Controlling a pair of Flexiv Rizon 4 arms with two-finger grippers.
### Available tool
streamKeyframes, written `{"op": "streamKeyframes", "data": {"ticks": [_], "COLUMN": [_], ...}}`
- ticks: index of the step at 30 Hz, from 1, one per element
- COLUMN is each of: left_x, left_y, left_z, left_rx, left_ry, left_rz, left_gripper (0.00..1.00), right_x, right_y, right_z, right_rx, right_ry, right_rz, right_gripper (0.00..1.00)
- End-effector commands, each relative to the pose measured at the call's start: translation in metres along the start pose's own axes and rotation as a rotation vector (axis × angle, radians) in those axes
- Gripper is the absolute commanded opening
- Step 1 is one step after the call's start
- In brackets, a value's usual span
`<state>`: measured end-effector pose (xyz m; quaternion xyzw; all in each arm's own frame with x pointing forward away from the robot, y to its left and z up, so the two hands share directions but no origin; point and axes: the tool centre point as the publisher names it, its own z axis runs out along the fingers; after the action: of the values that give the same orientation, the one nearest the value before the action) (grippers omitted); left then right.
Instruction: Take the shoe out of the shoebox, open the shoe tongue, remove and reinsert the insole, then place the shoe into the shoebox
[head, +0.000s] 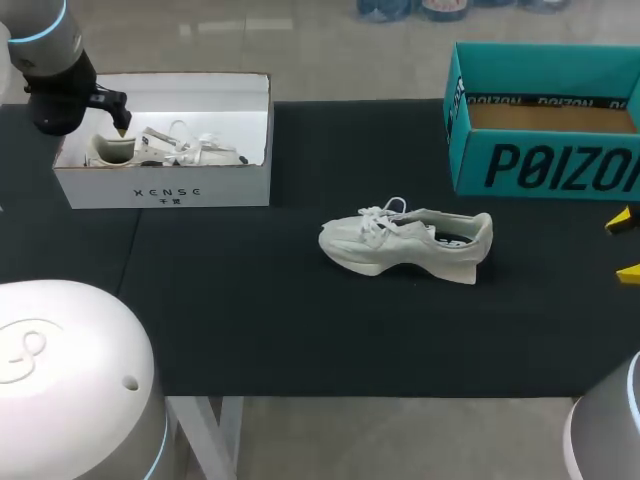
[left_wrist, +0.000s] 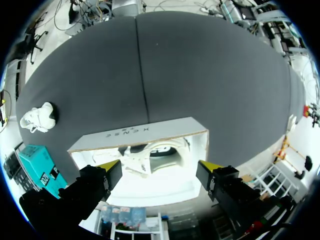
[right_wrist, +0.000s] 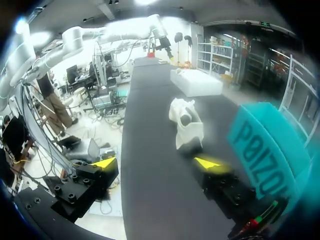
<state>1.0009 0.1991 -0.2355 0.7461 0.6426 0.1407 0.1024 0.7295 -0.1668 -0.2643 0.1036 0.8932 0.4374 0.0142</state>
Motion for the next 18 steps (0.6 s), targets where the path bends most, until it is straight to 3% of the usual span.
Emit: {"op": "streamKeyframes", "data": {"ticks": [1,5,18], "left_x": [0.000,0.000,0.000], "left_y": [0.000,0.000,0.000], "left_z": [0.000,0.000,0.000], "left_rx": [-0.001,-0.001,-0.001], "left_ry": [0.000,0.000,0.000], "left_rz": [0.001,0.001,0.001], "left_gripper": [1.00,1.00,1.00], "right_x": [0.018,0.022,0.022], "right_y": [0.004,0.017,0.017], "right_z": [0.014,0.018,0.018], "right_rx": [0.009,0.088,0.088], "right_ry": [-0.084,-0.109,-0.109], "right_rz": [0.012,0.052,0.052], "right_gripper": [1.00,1.00,1.00]}}
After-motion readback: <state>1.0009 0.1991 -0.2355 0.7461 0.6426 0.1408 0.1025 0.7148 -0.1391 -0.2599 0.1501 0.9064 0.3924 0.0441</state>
